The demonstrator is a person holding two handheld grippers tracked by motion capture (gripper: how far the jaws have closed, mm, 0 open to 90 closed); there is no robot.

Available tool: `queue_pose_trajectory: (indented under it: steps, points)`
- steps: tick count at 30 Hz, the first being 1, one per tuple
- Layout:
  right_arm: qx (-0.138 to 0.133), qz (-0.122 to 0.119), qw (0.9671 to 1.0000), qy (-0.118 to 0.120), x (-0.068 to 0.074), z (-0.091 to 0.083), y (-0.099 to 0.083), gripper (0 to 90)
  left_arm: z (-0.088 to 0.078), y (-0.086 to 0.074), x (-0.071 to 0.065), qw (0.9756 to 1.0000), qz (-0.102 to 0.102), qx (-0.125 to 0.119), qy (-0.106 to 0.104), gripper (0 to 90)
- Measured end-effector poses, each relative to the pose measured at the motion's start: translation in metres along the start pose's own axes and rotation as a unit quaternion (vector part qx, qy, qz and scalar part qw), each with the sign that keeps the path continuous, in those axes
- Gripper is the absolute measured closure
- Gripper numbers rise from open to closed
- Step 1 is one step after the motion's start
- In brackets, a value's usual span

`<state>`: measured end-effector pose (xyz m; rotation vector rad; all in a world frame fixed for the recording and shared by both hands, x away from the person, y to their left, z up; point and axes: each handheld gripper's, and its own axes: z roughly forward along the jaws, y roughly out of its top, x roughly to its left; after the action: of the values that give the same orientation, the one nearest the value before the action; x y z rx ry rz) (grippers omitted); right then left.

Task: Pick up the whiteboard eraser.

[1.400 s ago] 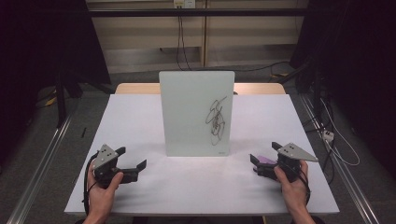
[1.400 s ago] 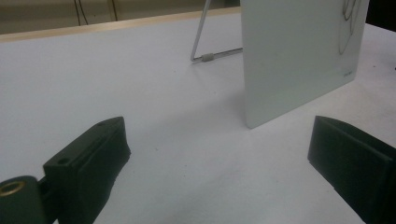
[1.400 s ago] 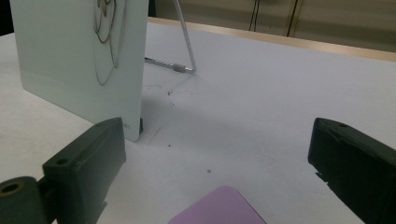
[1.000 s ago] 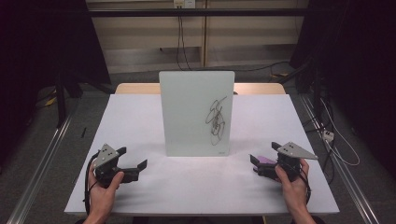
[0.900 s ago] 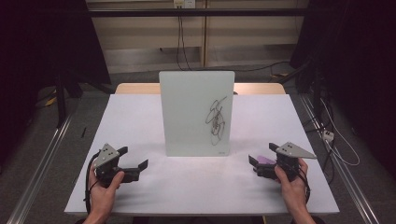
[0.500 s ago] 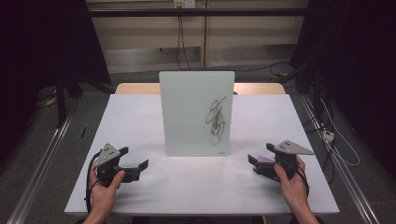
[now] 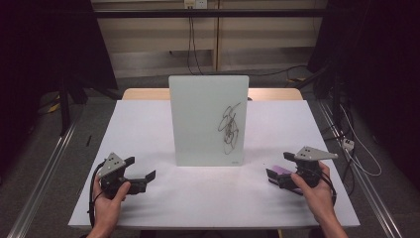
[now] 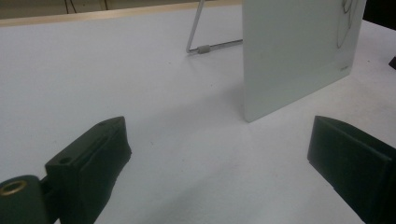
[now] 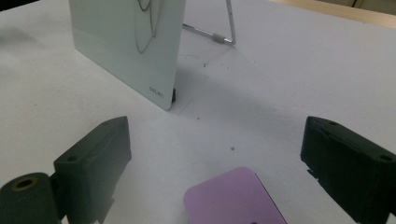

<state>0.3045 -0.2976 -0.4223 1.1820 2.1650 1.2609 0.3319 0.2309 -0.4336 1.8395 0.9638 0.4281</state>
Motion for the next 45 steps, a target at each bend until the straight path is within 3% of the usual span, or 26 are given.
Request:
queue_pose_trajectory:
  steps: [1,8,13,16,21,23,31,33,37,40,45]
  points:
    - [0.009,-0.009,0.9999,0.001,-0.002,-0.001,0.001,8.5,0.0,-0.001,0.001,1.0,-0.001,0.002,0.0,5.3]
    - [0.035,-0.016,0.9992,0.009,-0.007,-0.003,0.005,7.8,0.0,0.002,0.002,1.0,-0.001,-0.002,-0.002,5.3]
    - [0.069,-0.037,0.9969,0.014,-0.01,-0.004,0.008,8.1,0.001,0.002,0.002,1.0,-0.001,-0.002,-0.003,5.3]
    - [0.079,-0.036,0.9961,0.016,-0.01,-0.004,0.009,8.2,0.002,0.001,0.002,1.0,0.001,0.002,-0.005,5.3]
    - [0.109,-0.045,0.9926,0.028,-0.01,0.0,0.008,13.2,0.002,0.001,0.001,0.9999,0.003,0.002,-0.012,5.5]
    - [0.13,-0.053,0.9896,0.03,-0.015,0.0,0.006,18.0,0.001,0.001,0.001,0.9999,0.002,0.003,-0.011,5.5]
    - [0.149,-0.06,0.9861,0.043,-0.024,-0.004,0.001,25.3,0.001,0.001,0.001,0.9999,0.003,0.005,-0.014,5.5]
    - [0.154,-0.065,0.9851,0.042,-0.025,-0.006,0.0,21.8,0.001,0.001,0.0,0.9999,0.004,0.004,-0.015,5.5]
    - [0.161,-0.068,0.9836,0.046,-0.03,-0.007,-0.003,24.7,0.001,0.001,0.001,0.9999,0.003,0.005,-0.016,5.6]
    - [0.187,-0.087,0.9773,0.049,-0.028,-0.004,-0.006,26.6,0.001,0.001,0.001,0.9998,0.003,0.004,-0.017,5.6]
    - [0.194,-0.101,0.9747,0.048,-0.028,-0.003,-0.009,27.8,0.001,0.001,0.001,0.9998,0.005,0.006,-0.019,5.6]
